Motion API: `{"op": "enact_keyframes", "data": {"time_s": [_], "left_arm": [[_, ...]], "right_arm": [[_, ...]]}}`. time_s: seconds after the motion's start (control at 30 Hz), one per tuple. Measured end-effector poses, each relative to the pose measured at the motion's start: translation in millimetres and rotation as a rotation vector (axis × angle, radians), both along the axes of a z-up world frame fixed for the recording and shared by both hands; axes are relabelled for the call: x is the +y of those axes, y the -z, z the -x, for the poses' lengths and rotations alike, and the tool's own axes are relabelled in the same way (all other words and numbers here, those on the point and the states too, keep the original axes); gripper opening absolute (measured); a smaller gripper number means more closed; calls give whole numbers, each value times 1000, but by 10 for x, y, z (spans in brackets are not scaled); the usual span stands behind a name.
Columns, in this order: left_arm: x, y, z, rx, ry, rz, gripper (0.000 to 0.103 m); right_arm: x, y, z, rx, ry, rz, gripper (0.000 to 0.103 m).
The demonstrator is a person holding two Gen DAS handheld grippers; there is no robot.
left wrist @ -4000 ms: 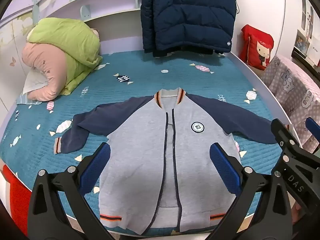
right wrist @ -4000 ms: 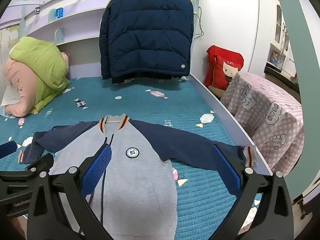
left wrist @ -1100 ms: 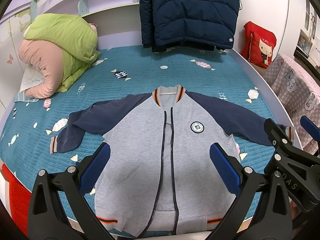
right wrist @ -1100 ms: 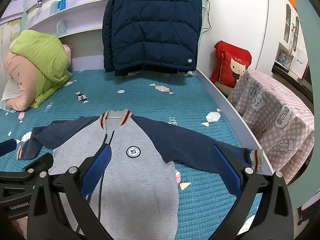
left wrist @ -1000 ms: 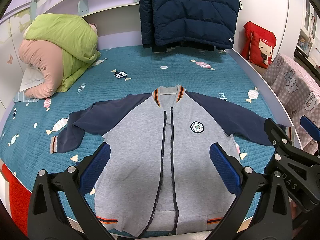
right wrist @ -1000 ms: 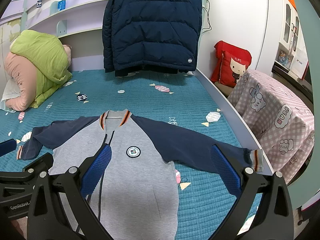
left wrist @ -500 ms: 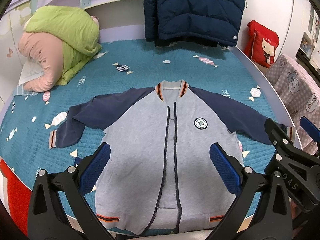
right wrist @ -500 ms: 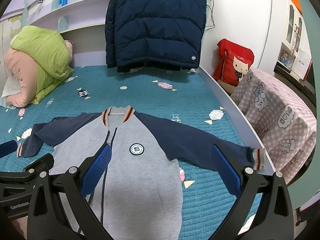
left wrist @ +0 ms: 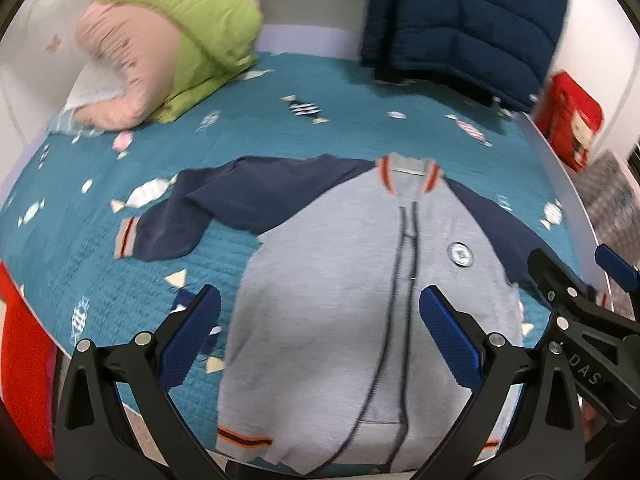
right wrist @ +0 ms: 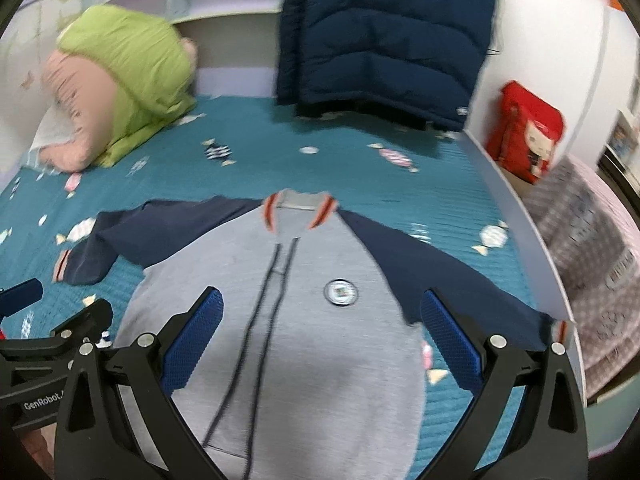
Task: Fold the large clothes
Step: 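Grasp the navy sleeve cuff with the left tool while the right tool grasps the other sleeve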
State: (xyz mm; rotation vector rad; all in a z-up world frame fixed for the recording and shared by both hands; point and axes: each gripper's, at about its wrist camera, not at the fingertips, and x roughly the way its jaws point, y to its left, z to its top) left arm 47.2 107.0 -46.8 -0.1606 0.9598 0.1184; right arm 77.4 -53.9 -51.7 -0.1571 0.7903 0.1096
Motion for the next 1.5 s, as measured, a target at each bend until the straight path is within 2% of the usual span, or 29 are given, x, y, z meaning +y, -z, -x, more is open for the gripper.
{"op": "enact_keyframes", "data": {"time_s": [0.37,0.63,0.8,0.87,0.93,1.03,1.13,1.2,1.23,1.37,1.4,1.43,1.47,1.5], "left_arm": [[1223,382,-155,112,-274,81,99],[2110,816,-390,204,-405,71,99],[2674,1198,-556,238,-513,74,99],[2881,1377,-630,278,-551,85,99],[3041,1539,-688,300,-577,102,99],[3276,1823,-794,372,-619,120,99],[3434,2020,-858,386,-639,189,99],[3516,2149,-893,398,-666,246,97],[3529,2153,-903,388,-681,236,97],[3553,2052,-943,367,-708,194,73],[3556,2017,-952,349,-691,192,56],[3547,1980,-950,325,-667,197,46],[3539,1936,-950,291,-645,213,29],[3547,1922,-958,285,-643,215,26]], "right_arm": [[1060,268,-579,114,-194,11,96],[1640,692,-1239,202,-253,49,96],[1866,1050,-1709,267,-266,0,94],[1934,1219,-1884,308,-258,-9,85],[1982,1383,-2030,372,-249,-37,59],[1980,1633,-2227,482,-234,-140,32],[2007,1967,-2389,582,-202,-154,28],[1985,2057,-2449,579,-188,-190,28],[1990,2044,-2452,577,-195,-186,29],[1966,2007,-2430,569,-211,-197,29],[1955,2013,-2426,566,-212,-203,29],[1945,2019,-2420,563,-214,-205,29],[1945,2015,-2418,560,-216,-203,29],[1949,2008,-2415,558,-219,-200,29]]}}
